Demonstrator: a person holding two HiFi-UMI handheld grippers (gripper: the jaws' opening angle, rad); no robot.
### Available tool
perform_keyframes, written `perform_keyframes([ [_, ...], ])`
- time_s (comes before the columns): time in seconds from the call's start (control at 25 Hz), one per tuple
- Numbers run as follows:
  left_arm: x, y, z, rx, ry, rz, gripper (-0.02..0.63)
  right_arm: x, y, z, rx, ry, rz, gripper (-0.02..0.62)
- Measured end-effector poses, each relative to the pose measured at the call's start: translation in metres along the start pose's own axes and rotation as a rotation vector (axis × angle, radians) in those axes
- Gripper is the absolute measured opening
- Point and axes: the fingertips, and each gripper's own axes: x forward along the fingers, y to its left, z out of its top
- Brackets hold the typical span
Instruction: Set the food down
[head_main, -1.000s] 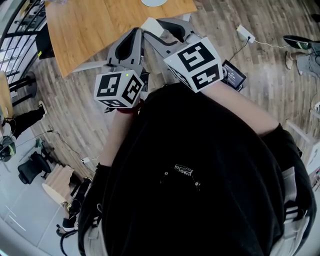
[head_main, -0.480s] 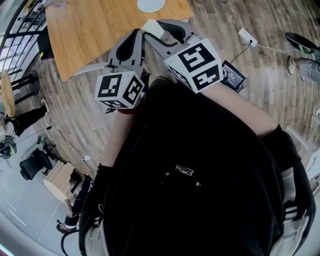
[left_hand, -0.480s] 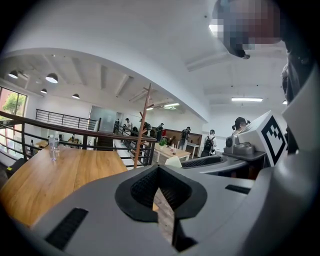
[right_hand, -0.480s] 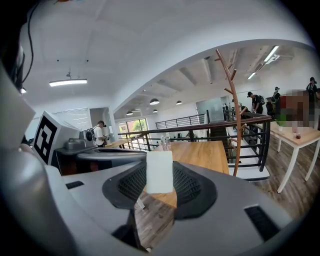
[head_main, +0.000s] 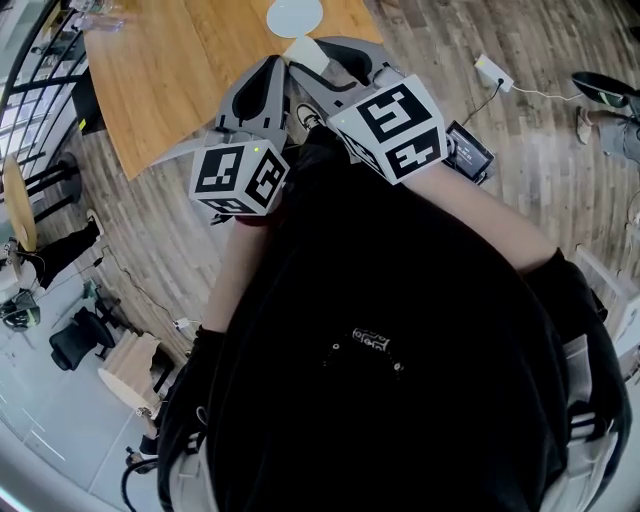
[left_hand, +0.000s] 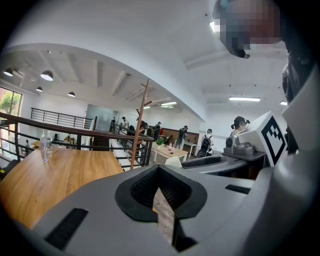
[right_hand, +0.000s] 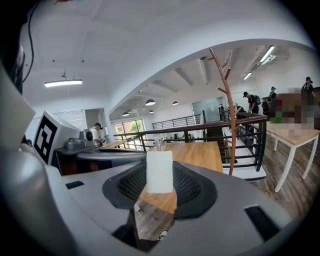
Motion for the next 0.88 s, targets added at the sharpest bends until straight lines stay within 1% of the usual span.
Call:
perform_keyframes([
  [0.36, 0.048, 0.018, 0.016, 0.023, -0.003, -0.072, 0.005, 0.026, -0.042, 0.016, 0.025, -0.017, -0.070, 0.170],
  [0.88, 0.084, 0.099, 0.046, 0.021, 0.005, -0.152, 0.005, 0.109, -0.058, 0.054, 0.030, 0.002, -0.148, 0.170],
])
